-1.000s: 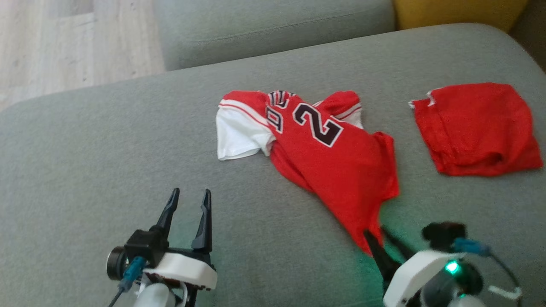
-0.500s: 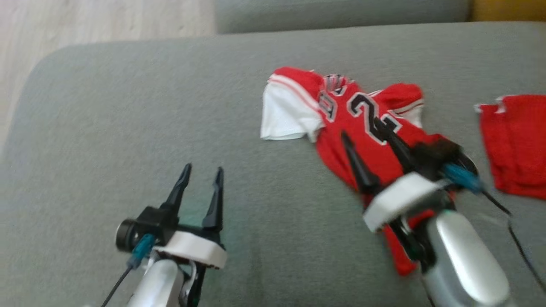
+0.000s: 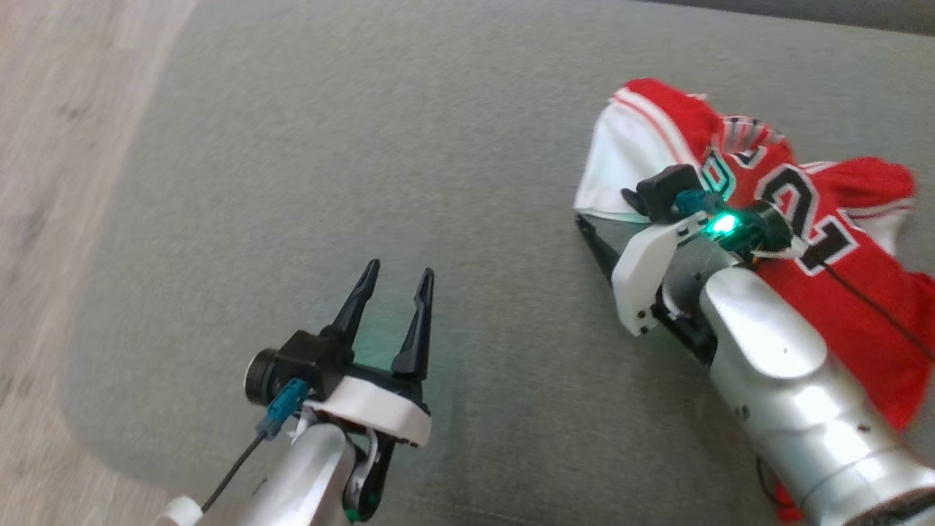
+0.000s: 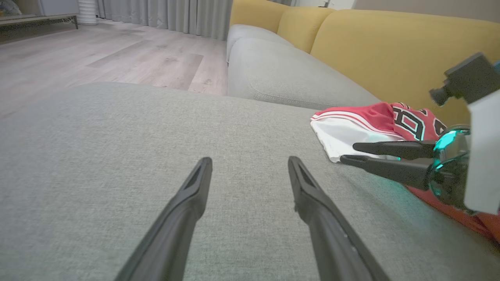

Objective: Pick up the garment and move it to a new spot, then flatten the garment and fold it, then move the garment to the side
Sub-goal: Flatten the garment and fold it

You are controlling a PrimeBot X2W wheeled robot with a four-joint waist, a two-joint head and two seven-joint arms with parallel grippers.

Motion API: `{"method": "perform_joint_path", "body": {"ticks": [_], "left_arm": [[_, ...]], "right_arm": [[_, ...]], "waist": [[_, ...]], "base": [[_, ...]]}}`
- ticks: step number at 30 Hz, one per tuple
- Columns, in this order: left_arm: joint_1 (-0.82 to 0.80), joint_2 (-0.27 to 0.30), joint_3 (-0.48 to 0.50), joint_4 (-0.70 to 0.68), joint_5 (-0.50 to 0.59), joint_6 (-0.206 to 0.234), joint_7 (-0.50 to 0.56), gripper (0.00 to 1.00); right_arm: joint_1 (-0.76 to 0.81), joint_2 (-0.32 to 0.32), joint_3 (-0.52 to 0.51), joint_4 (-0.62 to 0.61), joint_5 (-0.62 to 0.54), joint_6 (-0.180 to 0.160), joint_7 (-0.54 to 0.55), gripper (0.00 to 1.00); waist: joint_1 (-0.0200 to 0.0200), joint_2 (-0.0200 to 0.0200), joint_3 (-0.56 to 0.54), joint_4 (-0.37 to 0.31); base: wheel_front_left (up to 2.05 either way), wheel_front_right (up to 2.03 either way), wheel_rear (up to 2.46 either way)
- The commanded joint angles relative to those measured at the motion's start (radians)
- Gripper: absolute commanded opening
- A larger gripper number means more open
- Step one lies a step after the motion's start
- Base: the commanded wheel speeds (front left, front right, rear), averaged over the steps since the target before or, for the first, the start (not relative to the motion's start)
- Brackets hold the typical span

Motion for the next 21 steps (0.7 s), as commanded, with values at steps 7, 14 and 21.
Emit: {"method": "perform_joint_path", "body": {"ticks": [7, 14, 21], "left_arm": [[-0.054, 0.002, -0.022, -0.042, -0.027, 0.029, -0.01, 1.0], [-0.051, 0.002, -0.01, -0.035, -0.022, 0.04, -0.01, 1.0], [-0.041, 0.002, 0.042, -0.027, 0.0, 0.035, -0.01, 1.0]], "right_arm": [[-0.127, 0.032, 0.021, 0.201, 0.042, -0.001, 0.028, 0.0], [-0.156, 0.081, 0.068, 0.182, 0.189, -0.001, -0.064, 0.0], [-0.151, 0.084, 0.278, -0.056, 0.453, -0.001, -0.117, 0.0]], "waist": [[-0.0002, 0.0, 0.051, 0.088], [-0.0002, 0.0, 0.037, 0.075], [-0.0002, 0.0, 0.006, 0.046]], "base": [[0.0, 0.0, 0.0], [0.0, 0.0, 0.0], [0.0, 0.0, 0.0]]}}
